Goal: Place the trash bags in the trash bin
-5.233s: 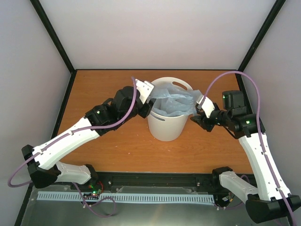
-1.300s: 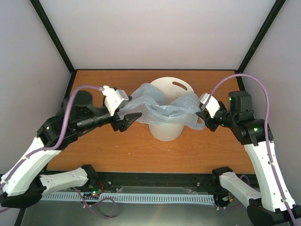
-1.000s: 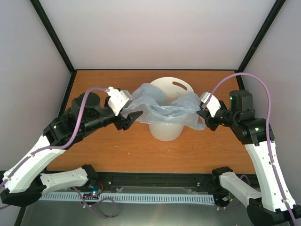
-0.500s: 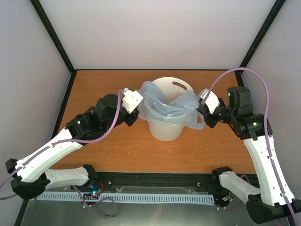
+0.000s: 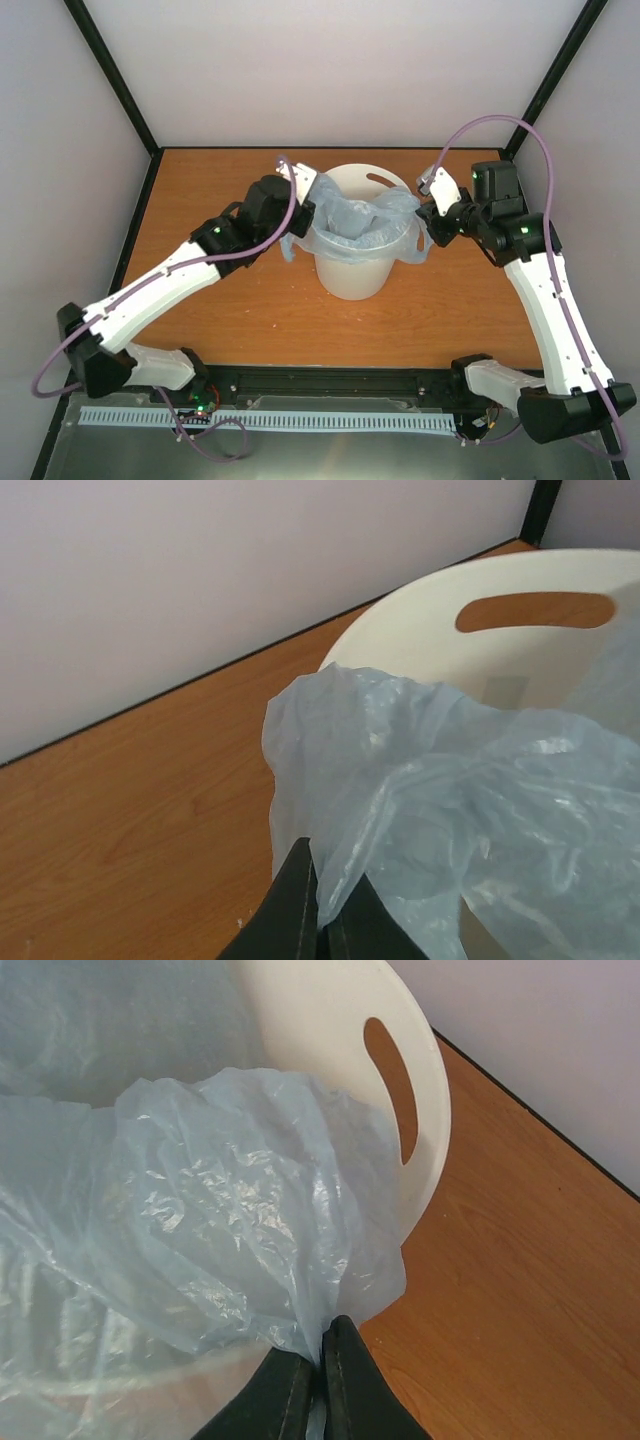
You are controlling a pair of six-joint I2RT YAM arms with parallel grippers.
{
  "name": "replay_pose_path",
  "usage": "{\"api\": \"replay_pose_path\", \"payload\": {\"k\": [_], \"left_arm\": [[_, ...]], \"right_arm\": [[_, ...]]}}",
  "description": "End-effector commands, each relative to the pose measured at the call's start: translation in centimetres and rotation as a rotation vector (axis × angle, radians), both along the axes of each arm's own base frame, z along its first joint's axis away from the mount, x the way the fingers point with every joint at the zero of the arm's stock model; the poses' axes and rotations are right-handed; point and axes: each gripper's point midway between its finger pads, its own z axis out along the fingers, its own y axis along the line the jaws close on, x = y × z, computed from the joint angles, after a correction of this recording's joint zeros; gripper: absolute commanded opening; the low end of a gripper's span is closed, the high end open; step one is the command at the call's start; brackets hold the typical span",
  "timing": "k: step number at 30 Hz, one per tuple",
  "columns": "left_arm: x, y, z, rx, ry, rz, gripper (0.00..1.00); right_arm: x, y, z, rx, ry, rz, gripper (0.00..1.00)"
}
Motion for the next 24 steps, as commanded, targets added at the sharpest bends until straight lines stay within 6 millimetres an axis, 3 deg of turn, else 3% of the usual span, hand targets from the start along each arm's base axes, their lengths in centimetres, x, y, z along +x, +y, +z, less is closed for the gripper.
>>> {"api": "replay_pose_path", "payload": {"k": [1,5,11,16,24], "left_arm": [[3.1,-0.6,2.5,-0.131,-0.026,0.064,0.01],[5.4,-0.6,2.0,-0.141,0.009,0.087,0.01],[8.7,1.5,1.3,-0.181,0.039,0.128,0.01],[12.0,2.2,-1.6,-0.173,0.134,0.125,0.01],[13.0,1.4,-3.9,-0.215,0.191,0.059,0.01]], "right_arm": [[1.8,-0.5,0.2,0.000,-0.005,-0.036,0.06],[3.5,-1.4,-0.4,-0.001,0.021,-0.062,0.06],[5.2,-2.0,-1.4,0.026,0.063,-0.062,0.06],[6.8,-1.4,-2.4,0.045,0.102,-0.040,0.06],[8.8,-0.8,-5.0,0.074,0.169,-0.025,0.03]]}}
